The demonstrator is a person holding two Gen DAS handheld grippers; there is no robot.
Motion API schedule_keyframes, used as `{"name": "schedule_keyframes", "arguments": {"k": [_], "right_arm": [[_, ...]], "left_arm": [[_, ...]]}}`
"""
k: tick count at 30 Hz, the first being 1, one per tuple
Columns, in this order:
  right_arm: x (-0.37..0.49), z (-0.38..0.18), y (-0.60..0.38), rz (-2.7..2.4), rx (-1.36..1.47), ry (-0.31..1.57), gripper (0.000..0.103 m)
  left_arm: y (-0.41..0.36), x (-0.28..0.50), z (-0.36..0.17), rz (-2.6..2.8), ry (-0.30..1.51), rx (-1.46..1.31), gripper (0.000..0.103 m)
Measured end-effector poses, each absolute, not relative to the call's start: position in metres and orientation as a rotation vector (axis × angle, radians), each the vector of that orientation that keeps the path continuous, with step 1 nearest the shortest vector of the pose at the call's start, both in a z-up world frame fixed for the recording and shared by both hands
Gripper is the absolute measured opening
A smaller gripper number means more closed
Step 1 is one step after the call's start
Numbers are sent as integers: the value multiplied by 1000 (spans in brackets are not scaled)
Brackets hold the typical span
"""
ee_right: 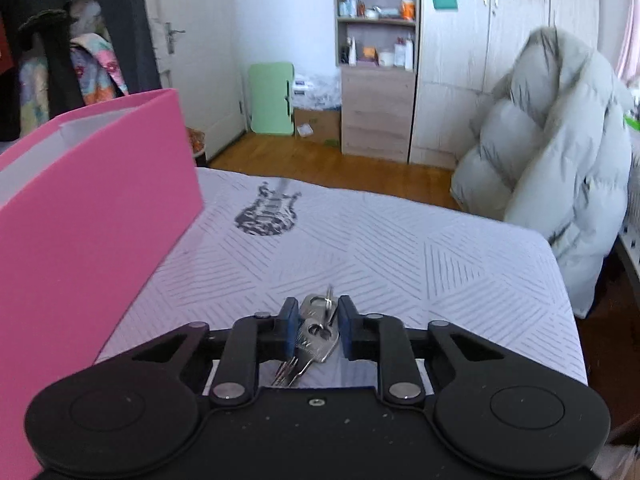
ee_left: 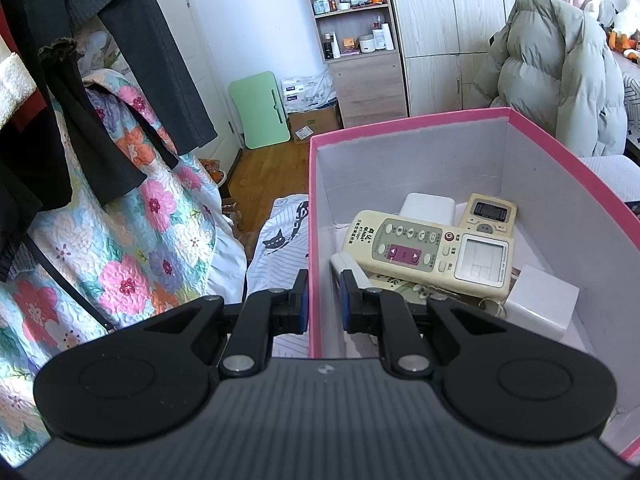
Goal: Organize rigid objects
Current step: 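Grasp the silver key bunch with the right gripper, then carry the keys into the pink box and open the right gripper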
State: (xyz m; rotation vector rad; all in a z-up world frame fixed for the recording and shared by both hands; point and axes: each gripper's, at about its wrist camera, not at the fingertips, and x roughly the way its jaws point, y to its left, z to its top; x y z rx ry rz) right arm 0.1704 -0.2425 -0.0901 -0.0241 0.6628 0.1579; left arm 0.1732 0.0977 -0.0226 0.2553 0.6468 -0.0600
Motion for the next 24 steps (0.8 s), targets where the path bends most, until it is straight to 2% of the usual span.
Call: {"name": "schedule_keyframes", "arguments": {"k": [19, 24], "right_arm": [[132, 39, -199, 385, -12, 380, 5], [142, 62, -179, 481, 18, 387, 5]], "left_arm": [[97, 171, -20, -62, 643, 255, 13], [97, 172, -20, -63, 644, 252, 13]]}}
